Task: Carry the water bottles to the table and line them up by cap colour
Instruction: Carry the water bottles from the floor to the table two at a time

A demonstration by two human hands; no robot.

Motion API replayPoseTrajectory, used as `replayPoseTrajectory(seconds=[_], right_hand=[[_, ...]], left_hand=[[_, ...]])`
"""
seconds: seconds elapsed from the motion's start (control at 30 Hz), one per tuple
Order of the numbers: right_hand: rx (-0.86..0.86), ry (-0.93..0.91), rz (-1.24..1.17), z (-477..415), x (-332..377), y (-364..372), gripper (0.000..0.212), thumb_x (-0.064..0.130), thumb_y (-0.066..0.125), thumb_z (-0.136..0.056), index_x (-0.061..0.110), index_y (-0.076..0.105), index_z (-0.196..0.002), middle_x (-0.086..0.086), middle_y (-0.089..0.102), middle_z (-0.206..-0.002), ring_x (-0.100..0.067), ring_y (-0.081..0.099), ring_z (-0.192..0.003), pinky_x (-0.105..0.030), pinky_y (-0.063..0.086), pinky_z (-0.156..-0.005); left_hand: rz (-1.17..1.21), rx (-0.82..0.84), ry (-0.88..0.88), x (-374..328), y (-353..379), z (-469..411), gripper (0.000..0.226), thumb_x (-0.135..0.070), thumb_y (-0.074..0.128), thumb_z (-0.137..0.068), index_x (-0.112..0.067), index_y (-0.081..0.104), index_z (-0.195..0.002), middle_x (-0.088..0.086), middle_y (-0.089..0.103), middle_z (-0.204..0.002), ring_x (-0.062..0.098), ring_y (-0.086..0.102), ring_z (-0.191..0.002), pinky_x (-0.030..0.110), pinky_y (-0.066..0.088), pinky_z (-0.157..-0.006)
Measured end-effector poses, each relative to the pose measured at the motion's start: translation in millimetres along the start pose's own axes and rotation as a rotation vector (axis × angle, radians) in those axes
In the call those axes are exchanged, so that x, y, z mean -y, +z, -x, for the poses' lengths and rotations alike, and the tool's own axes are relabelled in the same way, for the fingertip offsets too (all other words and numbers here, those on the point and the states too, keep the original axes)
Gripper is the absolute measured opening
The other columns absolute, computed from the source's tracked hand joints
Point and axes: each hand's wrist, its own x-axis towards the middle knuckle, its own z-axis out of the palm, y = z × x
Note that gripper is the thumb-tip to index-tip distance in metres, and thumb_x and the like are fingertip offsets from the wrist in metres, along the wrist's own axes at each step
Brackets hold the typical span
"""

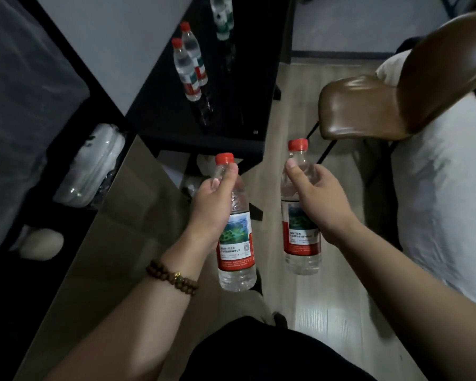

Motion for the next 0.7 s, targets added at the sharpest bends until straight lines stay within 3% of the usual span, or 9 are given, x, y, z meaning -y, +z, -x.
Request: replayPoseTrajectory(seconds=[0.17,0.37,0.57,0.7], right_hand=[[0.03,-0.021,0.029,-101,20,-1,0.07,0.086,0.06,-0.068,0.03,0.064,-0.109,0.007,0.076,-0.1,-0.008,0.074,-0.088,-0.044,0.06,-0.089],[0.103,-0.04,0.088,-228,45,8,0.071,0.086,0.072,-0.06,0.037,0.06,-0.109,0.017,0.075,-0.097,-0.004,0.074,-0.085,-0.04,0.061,-0.083],[0.174,-0.045,0.121,-340,91,24,0.07,0.079,0.079,-0.06,0.033,0.06,-0.11,0.016,0.075,-0.096,-0.006,0.074,-0.086,-0.042,0.062,-0.084],[0.258,-0.074,0.133,-406,118,39,0.059,0.067,0.081,-0.068,0.033,0.059,-0.111,0.02,0.074,-0.097,-0.002,0.073,-0.087,-0.036,0.059,-0.082]], left_hand=[[0.023,-0.034,0.0,-30,23,-92,0.076,-0.08,0.063,-0.075,-0.012,0.066,-0.11,0.017,0.075,-0.1,0.032,0.076,-0.091,0.051,0.061,-0.087],[0.021,-0.072,-0.013,-62,48,-217,0.067,-0.085,0.06,-0.074,-0.023,0.069,-0.099,0.005,0.077,-0.092,0.026,0.076,-0.087,0.056,0.06,-0.089],[-0.027,-0.114,0.017,-110,63,-315,0.069,-0.093,0.053,-0.067,-0.034,0.065,-0.101,-0.007,0.076,-0.094,0.01,0.074,-0.086,0.045,0.061,-0.086],[-0.039,-0.115,0.081,-132,61,-365,0.046,-0.071,0.069,-0.071,-0.035,0.068,-0.099,-0.006,0.074,-0.093,0.006,0.072,-0.087,0.032,0.053,-0.075]])
